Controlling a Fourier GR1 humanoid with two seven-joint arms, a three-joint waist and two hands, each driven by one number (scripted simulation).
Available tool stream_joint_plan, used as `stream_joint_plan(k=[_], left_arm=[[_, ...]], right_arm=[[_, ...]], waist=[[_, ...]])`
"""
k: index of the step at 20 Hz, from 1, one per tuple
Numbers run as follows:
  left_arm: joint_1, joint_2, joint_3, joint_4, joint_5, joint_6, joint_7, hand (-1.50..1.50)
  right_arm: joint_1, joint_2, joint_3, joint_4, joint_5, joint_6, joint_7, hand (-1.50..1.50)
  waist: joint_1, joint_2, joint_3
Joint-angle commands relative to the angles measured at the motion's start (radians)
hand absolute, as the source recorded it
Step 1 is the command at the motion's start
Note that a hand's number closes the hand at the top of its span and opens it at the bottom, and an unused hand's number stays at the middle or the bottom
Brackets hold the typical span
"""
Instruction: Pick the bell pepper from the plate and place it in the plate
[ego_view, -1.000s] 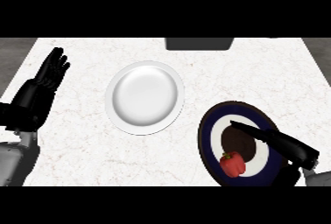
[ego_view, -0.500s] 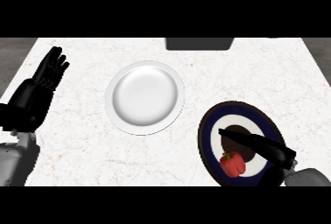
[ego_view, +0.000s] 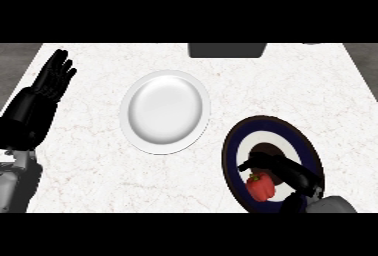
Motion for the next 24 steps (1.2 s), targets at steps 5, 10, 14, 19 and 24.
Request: stream_joint_plan(k=[5,10,14,19,24], left_arm=[[0.007,-0.04,-0.011,0.038,-0.039,-0.002,-0.019,0.0],[0.029,0.013,0.058,0.032,-0.023,0.003,-0.025,0.0],[0.054,0.02,0.076,0.036,-0.042,0.028,-0.026,0.0],[0.077,0.005,0.072,0.026,-0.042,0.039,-0.025,0.0],[0.084,0.006,0.064,0.023,-0.032,0.018,-0.028,0.0]], right_arm=[[-0.042,0.103,-0.094,0.068,0.028,-0.227,-0.088,1.5],[0.119,0.061,-0.209,0.006,0.165,-0.43,0.323,1.5],[0.253,0.007,-0.312,0.016,0.257,-0.561,0.51,1.5],[0.329,0.108,-0.295,-0.159,0.397,-0.723,0.719,1.5],[0.361,0.237,-0.165,-0.402,0.582,-0.813,0.856,1.5]], waist=[[0.001,0.004,0.004],[-0.071,-0.016,-0.006],[-0.185,-0.03,-0.025],[-0.159,-0.034,-0.018],[-0.114,-0.031,-0.015]])
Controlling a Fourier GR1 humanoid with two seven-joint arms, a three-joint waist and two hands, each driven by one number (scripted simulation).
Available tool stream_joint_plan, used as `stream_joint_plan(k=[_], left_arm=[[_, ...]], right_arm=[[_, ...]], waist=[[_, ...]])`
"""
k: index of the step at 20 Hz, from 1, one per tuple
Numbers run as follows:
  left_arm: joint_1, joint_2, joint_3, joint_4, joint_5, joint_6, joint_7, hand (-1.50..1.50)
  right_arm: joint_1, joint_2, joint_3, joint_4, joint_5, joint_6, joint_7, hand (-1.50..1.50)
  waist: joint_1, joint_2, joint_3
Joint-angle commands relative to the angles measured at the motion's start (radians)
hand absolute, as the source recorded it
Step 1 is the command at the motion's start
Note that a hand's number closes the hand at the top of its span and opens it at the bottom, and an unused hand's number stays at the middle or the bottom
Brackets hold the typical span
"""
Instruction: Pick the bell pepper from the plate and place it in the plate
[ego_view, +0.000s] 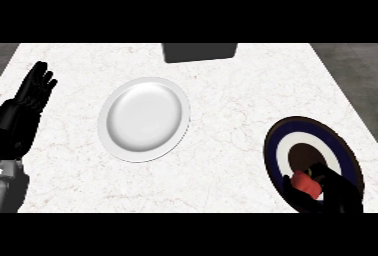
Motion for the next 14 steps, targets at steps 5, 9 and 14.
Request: stream_joint_plan(k=[5,9,14], left_arm=[[-0.01,-0.002,-0.02,-0.021,0.016,-0.031,0.005,0.0],[-0.02,-0.026,-0.043,-0.021,0.014,-0.031,0.002,0.0],[-0.086,-0.039,-0.058,0.009,0.005,-0.034,-0.006,0.0]], right_arm=[[0.014,0.177,0.272,-0.33,0.31,-0.118,0.285,1.5],[-0.034,0.179,0.478,-0.407,0.459,-0.08,0.485,1.5],[-0.245,0.18,0.656,-0.375,0.619,0.043,0.812,1.5]], waist=[[0.074,0.013,0.012],[0.106,0.023,0.014],[0.134,0.039,0.017]])
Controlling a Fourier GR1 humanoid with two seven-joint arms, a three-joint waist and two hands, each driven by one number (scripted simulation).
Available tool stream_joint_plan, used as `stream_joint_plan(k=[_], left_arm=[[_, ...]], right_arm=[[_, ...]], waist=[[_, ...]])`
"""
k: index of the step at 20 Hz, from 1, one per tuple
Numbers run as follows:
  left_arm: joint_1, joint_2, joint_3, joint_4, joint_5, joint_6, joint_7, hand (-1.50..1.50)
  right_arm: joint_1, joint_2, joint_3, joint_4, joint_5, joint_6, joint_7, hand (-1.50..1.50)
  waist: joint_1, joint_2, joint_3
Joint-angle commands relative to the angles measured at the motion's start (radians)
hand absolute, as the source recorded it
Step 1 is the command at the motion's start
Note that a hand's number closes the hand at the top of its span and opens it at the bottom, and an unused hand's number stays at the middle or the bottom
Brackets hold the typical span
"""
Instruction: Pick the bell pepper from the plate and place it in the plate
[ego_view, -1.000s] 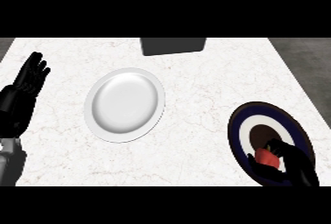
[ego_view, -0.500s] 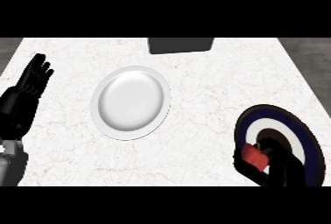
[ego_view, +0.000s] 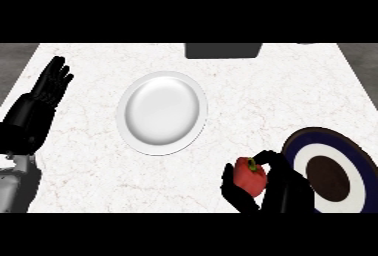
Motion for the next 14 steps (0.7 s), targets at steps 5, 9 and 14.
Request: stream_joint_plan(k=[5,9,14], left_arm=[[-0.023,-0.03,-0.032,0.018,-0.015,-0.006,-0.02,0.0],[-0.051,-0.045,-0.053,0.036,-0.017,-0.015,-0.019,0.0],[-0.08,-0.047,-0.063,0.027,-0.022,-0.017,-0.001,0.0]], right_arm=[[-0.381,0.008,0.182,0.103,0.052,0.116,0.457,1.5],[-0.546,0.008,0.085,0.216,-0.077,0.099,0.462,1.5],[-0.685,0.007,-0.022,0.405,-0.183,0.01,0.46,1.5]], waist=[[0.055,0.015,0.006],[0.084,0.025,0.006],[0.104,0.029,0.008]])
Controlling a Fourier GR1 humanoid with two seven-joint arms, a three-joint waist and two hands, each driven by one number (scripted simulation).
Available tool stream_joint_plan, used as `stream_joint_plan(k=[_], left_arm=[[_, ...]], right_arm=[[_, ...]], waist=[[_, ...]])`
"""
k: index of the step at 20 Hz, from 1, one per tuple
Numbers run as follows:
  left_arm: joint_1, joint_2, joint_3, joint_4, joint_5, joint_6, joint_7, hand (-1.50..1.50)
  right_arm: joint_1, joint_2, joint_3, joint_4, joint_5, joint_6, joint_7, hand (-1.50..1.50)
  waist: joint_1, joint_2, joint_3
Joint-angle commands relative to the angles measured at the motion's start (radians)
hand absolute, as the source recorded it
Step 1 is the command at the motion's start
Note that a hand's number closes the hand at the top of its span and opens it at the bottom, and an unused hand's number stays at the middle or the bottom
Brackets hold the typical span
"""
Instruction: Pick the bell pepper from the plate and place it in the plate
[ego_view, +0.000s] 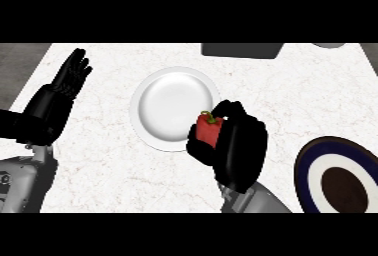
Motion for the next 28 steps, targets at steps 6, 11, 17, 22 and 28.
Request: stream_joint_plan(k=[6,11,17,22,28], left_arm=[[-0.031,-0.025,-0.03,0.018,-0.015,-0.004,-0.004,0.0],[-0.038,-0.025,-0.035,-0.011,-0.014,-0.005,0.017,0.0],[-0.054,-0.039,-0.041,0.035,-0.008,-0.025,-0.012,0.0],[-0.061,-0.022,-0.029,0.025,-0.018,-0.02,-0.005,0.0],[-0.07,-0.029,-0.013,0.044,0.001,-0.023,0.005,0.0]], right_arm=[[-0.284,0.011,-0.12,0.359,-0.168,-0.089,0.22,1.5],[-0.347,0.011,-0.188,0.567,-0.286,-0.146,0.132,1.5],[-0.362,0.012,-0.261,0.685,-0.356,-0.34,0.077,-1.5],[-0.391,0.012,-0.24,0.741,-0.433,-0.53,-0.021,-1.5],[-0.479,0.012,-0.275,0.816,-0.409,-0.759,-0.081,-1.5]], waist=[[0.03,0.009,0.001],[0.05,0.011,0.003],[0.057,0.022,0.003],[0.074,0.017,0.004],[0.057,0.012,0.002]])
